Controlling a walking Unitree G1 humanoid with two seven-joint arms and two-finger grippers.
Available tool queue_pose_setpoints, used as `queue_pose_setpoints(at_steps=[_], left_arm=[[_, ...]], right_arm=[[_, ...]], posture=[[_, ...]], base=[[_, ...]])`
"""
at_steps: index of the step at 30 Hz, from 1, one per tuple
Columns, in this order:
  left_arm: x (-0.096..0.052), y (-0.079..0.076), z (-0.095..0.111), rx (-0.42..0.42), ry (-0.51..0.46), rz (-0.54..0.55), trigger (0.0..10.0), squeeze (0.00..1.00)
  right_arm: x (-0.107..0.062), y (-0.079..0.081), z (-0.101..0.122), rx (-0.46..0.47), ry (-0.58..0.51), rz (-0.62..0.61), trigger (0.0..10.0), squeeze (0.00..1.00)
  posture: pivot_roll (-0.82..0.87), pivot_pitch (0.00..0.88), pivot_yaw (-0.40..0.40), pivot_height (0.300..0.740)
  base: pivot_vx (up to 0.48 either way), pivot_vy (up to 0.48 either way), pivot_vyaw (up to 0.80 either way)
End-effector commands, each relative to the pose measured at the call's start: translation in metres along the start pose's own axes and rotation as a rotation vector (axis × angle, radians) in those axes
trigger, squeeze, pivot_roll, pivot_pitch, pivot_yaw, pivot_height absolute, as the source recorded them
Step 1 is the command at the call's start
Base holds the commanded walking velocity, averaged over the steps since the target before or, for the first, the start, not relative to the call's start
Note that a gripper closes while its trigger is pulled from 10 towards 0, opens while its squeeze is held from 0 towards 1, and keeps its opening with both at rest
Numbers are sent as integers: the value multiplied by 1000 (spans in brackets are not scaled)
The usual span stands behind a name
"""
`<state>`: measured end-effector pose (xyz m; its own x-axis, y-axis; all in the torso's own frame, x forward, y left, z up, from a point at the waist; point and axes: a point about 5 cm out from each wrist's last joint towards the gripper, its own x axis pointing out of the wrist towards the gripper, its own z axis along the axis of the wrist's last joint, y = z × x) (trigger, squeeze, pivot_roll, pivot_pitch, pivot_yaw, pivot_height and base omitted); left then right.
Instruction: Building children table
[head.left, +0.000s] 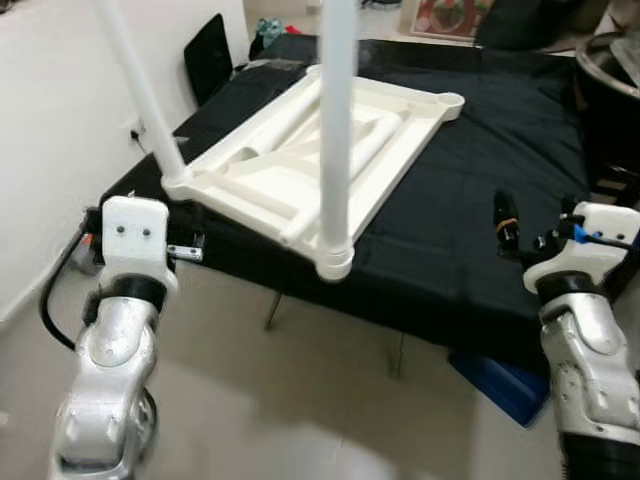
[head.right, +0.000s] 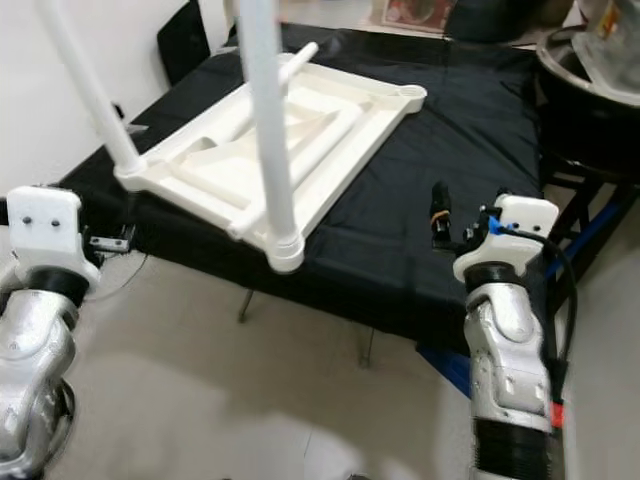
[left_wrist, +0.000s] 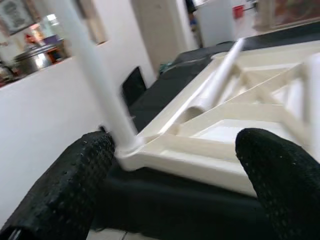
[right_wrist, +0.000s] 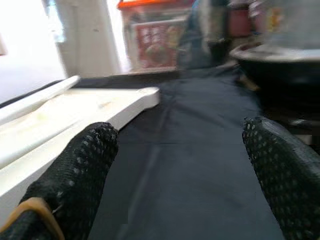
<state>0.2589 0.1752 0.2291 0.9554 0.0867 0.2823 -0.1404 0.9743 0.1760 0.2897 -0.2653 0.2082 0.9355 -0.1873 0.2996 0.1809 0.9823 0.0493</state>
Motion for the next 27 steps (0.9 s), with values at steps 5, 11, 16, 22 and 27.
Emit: queue_pose_setpoints(at_steps=[5,11,16,22,27], left_arm=[[-1,7,0,6,11,44,10000,0],[-2,5,-1,5,13,39,10000,0],[-2,2,0,-3,9,31,10000,0],[-2,0,1,-11,9,26,10000,0],[-1,-2,1,-17,10,18,10000,0]], right_arm=[[2,5,3,26,-17,2,10000,0],[2,3,1,47,-12,-11,10000,0],[2,2,0,37,-19,-21,10000,0],[7,-1,3,42,-29,-42,10000,0],[15,-11,8,7,-38,-86,10000,0]], posture=[[123,140,10,740],[122,131,7,740],[124,127,4,740],[121,121,3,740],[121,119,3,740]], base=[[0,0,0],[0,0,0],[0,0,123],[0,0,368],[0,0,0]])
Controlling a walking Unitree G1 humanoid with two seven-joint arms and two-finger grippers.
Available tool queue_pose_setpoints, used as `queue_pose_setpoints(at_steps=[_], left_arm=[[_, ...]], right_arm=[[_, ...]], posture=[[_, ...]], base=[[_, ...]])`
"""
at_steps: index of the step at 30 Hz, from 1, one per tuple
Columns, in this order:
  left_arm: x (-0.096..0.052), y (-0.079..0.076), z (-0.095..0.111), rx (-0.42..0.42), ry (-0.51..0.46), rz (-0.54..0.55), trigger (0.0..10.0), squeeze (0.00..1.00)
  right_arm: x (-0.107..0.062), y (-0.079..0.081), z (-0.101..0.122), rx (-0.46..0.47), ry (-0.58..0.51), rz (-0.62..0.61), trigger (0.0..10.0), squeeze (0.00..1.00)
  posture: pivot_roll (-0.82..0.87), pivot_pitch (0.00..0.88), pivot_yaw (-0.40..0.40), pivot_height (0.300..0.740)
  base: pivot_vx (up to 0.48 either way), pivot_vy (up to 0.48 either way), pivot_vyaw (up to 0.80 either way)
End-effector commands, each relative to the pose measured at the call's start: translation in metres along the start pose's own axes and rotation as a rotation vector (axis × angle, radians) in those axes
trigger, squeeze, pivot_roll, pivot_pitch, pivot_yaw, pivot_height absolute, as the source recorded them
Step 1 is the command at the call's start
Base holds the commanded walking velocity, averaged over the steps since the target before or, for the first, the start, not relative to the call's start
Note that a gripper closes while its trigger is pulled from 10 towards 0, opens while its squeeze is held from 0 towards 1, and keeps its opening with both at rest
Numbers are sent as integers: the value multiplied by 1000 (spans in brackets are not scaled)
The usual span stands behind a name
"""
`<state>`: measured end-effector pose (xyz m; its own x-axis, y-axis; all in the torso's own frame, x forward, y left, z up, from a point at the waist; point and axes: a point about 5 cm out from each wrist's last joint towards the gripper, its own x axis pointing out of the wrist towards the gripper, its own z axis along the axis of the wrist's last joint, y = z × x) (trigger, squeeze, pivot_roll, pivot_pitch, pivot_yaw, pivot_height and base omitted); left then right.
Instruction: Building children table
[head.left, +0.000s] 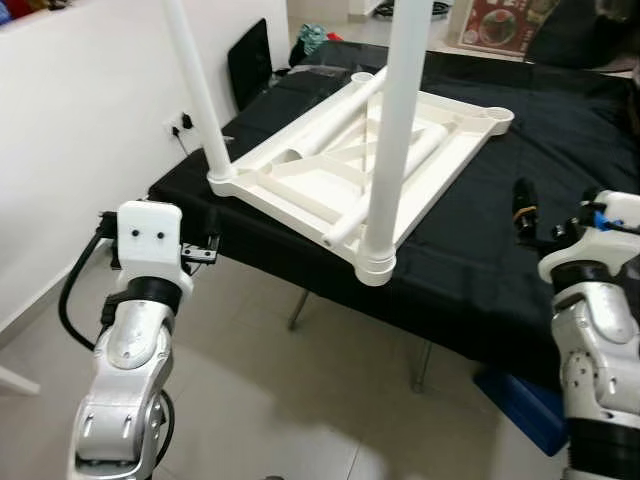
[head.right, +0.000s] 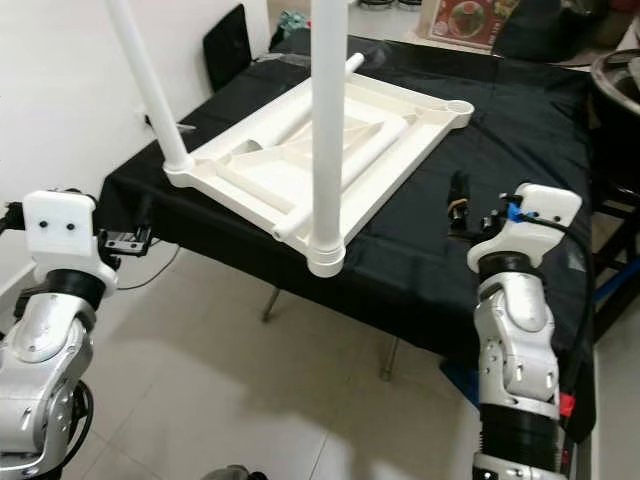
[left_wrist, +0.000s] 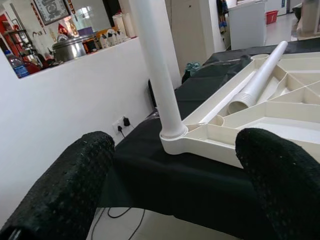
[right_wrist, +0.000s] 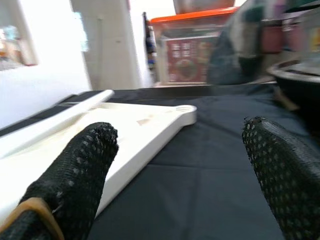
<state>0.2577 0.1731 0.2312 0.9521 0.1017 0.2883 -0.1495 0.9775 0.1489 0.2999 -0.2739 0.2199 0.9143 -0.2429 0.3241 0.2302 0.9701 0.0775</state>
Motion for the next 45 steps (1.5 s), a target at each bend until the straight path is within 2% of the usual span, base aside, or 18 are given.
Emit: queue_pose_setpoints(at_steps=[1,3,6,11,12,14,18,19,20,21,24,26,28,30,37,41,43,45], left_arm=[[-1,0,-2,7,13,2,10000,0],[-1,-1,-2,5,13,-1,10000,0],[-2,-3,-4,3,23,-12,10000,0],[-2,-4,-5,1,28,-17,10000,0],[-4,-6,-8,-4,41,-32,10000,0],[-4,-6,-8,-4,41,-32,10000,0],[-8,-11,-14,-13,72,-67,10000,0],[-10,-14,-17,-18,85,-94,10000,0],[-10,-14,-17,-18,85,-94,10000,0],[-13,-18,-22,-34,108,-128,10000,0],[-20,-28,-27,-73,140,-211,10000,0],[-30,-43,-27,-19,109,-351,10000,0],[-35,-51,-26,-6,98,-423,10000,0],[-45,-63,-28,-43,117,-503,10000,0],[-50,-68,-29,-61,127,-534,10000,0],[-50,-73,-26,-73,118,-559,10000,0],[-50,-74,-24,-83,112,-573,10000,0],[-50,-74,-24,-83,112,-573,10000,0]], right_arm=[[0,-5,0,-4,-9,-28,10000,0],[2,-9,1,-10,-9,-45,10000,0],[8,-34,-2,-22,20,-122,10000,0],[9,-42,-3,-18,28,-140,10000,0],[11,-50,-6,-24,60,-99,10000,0],[11,-50,-6,-24,60,-99,10000,0],[13,-68,-8,12,113,46,10000,0],[13,-73,-7,49,126,118,10000,282],[13,-73,-7,49,126,118,10000,282],[12,-75,-4,78,132,190,10000,1000],[11,-75,-2,103,149,303,10000,1000],[11,-76,-3,78,183,371,10000,1000],[11,-78,-4,90,206,389,10000,1000],[6,-74,-3,121,251,537,10000,0],[4,-68,2,149,260,655,10000,0],[11,-52,17,239,202,799,10000,0],[13,-35,27,300,164,928,10000,0],[13,-35,27,300,164,928,10000,0]], posture=[[121,119,3,740],[121,119,3,740],[125,126,0,740],[125,126,0,740],[125,133,4,740],[125,133,4,740],[126,140,2,740],[125,143,3,740],[125,143,3,740],[124,144,4,740],[125,146,2,740],[128,151,3,740],[128,151,3,740],[127,154,3,740],[125,157,5,740],[128,171,16,740],[131,169,13,740],[131,169,13,740]], base=[[0,0,0],[0,0,0],[0,0,0],[0,0,0],[0,0,0],[0,0,0],[0,0,0],[0,0,0],[0,0,0],[0,0,0],[0,0,0],[0,0,0],[0,0,0],[0,0,0],[0,0,0],[0,0,0],[0,0,0],[0,0,0]])
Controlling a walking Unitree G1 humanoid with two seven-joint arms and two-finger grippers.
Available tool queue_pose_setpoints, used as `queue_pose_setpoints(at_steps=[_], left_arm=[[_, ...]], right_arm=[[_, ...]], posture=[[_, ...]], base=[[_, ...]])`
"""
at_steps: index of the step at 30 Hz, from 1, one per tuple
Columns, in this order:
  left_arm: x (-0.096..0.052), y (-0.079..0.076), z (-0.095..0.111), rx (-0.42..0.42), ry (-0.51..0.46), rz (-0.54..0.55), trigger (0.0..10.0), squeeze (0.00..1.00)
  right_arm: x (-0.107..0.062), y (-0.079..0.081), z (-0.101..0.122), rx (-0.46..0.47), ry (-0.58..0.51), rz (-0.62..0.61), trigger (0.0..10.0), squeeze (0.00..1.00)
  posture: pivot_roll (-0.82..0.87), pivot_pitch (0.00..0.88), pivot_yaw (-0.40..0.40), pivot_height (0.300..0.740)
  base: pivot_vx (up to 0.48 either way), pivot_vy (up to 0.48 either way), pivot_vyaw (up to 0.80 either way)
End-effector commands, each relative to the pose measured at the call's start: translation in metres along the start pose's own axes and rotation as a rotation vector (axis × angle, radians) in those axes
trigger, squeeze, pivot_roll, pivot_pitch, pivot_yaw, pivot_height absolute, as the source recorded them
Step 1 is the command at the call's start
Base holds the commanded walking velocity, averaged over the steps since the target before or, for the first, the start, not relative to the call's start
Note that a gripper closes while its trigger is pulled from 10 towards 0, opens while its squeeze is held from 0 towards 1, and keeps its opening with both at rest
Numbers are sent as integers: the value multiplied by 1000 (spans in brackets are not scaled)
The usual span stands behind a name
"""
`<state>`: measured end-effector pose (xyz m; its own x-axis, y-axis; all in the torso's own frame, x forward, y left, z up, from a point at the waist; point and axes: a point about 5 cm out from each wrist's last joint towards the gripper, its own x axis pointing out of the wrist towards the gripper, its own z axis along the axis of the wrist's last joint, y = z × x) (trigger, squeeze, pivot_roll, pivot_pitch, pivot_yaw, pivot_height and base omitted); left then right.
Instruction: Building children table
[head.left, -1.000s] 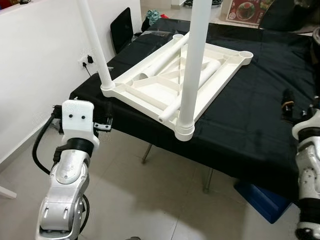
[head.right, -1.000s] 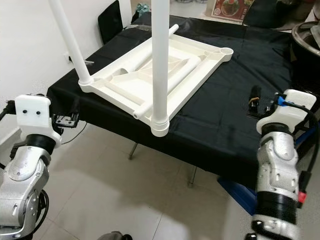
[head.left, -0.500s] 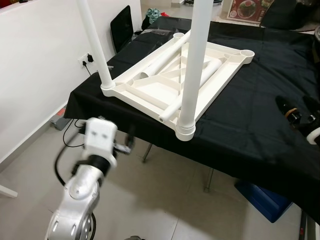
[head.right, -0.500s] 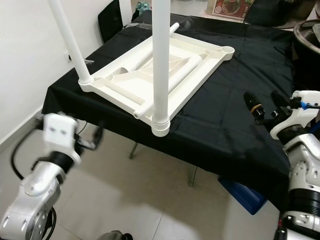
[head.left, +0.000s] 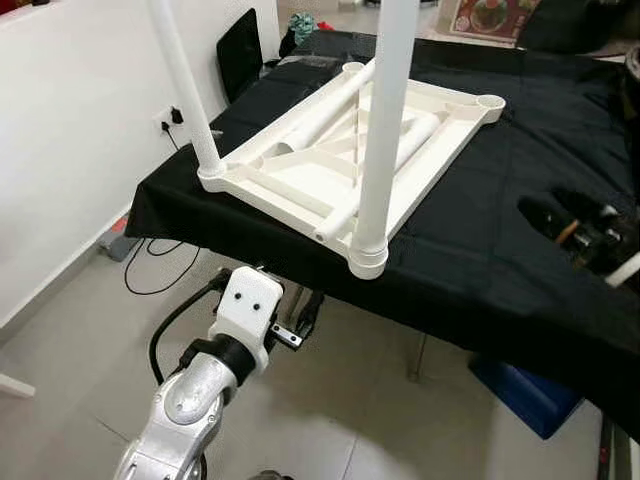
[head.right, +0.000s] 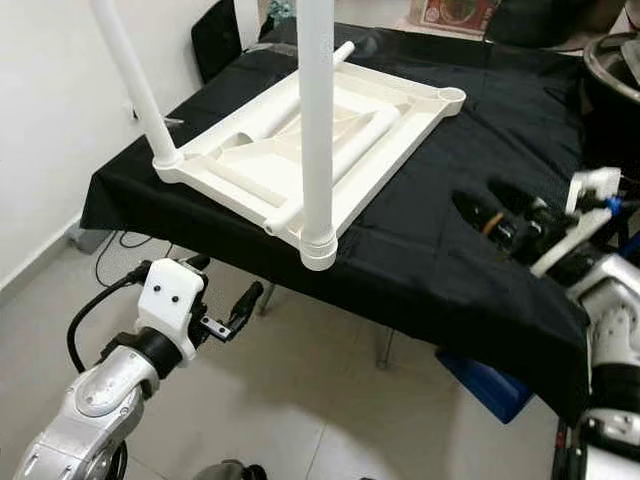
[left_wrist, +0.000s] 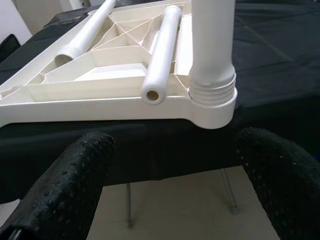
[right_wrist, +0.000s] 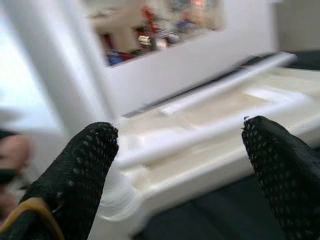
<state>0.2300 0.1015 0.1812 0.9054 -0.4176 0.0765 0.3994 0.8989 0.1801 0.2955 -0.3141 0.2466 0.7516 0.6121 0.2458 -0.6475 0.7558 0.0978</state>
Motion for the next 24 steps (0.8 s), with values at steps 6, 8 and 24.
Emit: queue_pose_setpoints(at_steps=[6,8,24], left_arm=[[-3,-3,3,-10,-11,-25,10000,0],[-3,-5,5,-12,-18,-31,10000,0],[-2,-13,11,-25,-41,-68,10000,0]], right_arm=[[18,18,-2,14,17,180,10000,0],[26,24,0,7,7,221,10000,0],[77,52,-3,5,-12,377,10000,0]], posture=[[136,176,17,740],[138,181,19,740],[145,185,18,740]], base=[[0,0,0],[0,0,0],[0,0,0]])
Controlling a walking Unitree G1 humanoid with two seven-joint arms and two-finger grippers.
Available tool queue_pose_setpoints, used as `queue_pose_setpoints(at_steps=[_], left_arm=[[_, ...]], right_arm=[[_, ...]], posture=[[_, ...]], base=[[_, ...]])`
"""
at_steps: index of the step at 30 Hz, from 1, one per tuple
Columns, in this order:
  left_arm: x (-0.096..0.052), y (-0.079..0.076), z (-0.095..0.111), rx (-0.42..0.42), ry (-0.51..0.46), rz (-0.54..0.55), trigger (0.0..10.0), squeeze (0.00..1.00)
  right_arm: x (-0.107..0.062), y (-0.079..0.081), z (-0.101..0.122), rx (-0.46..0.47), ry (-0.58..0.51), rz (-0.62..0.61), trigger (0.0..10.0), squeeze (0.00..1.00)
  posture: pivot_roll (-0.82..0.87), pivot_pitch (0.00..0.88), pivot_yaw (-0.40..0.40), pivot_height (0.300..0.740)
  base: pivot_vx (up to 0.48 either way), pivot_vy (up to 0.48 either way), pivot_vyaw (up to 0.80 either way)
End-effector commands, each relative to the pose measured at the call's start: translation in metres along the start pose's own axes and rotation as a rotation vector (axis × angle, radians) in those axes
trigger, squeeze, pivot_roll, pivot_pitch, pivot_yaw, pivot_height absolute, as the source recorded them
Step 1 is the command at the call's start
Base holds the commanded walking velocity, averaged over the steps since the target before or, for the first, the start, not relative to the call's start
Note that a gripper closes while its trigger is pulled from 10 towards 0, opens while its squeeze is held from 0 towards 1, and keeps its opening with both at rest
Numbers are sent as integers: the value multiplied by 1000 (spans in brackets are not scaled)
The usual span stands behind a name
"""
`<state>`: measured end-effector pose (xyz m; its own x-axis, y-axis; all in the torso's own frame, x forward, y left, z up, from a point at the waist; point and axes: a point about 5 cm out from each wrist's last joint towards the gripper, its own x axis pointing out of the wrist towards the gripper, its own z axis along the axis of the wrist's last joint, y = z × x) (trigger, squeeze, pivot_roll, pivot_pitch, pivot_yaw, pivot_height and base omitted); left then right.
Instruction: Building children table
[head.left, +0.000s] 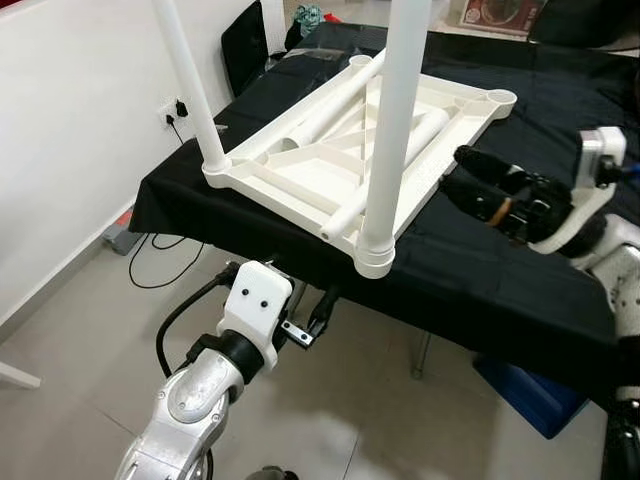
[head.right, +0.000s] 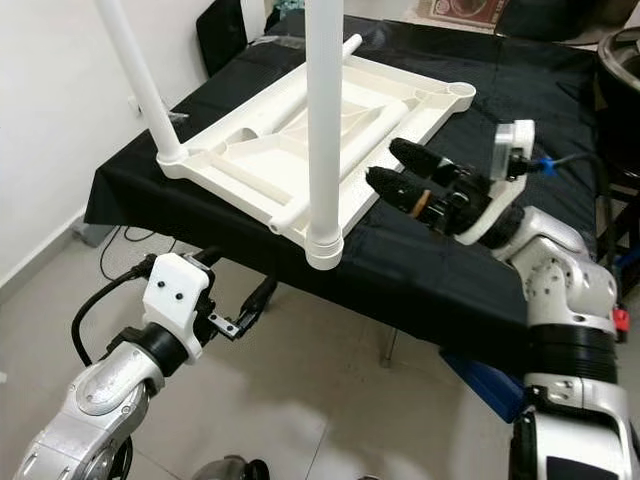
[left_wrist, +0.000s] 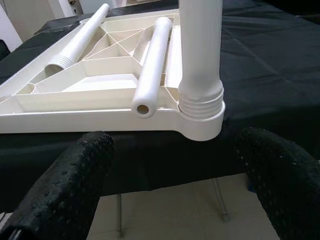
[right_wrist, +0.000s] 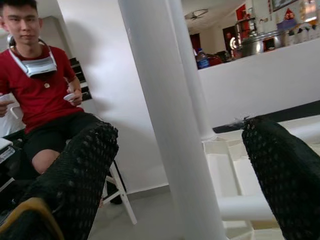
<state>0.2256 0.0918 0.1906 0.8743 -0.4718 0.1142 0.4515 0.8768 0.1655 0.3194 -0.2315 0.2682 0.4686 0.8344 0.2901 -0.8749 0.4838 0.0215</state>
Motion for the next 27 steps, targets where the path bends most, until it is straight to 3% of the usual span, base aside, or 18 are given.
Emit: queue_pose_setpoints(at_steps=[1,13,27], left_arm=[[-3,-4,-1,-5,7,-13,10000,0],[-4,-7,0,-13,8,-14,10000,0],[-5,-8,-1,-12,6,-14,10000,0]], right_arm=[[4,1,-1,-15,14,13,10000,0],[26,-7,2,-112,11,-18,10000,0],[37,0,1,-117,6,42,10000,0]], posture=[[145,185,18,740],[146,177,9,740],[139,162,11,740]], base=[[0,0,0],[0,0,0],[0,0,0]])
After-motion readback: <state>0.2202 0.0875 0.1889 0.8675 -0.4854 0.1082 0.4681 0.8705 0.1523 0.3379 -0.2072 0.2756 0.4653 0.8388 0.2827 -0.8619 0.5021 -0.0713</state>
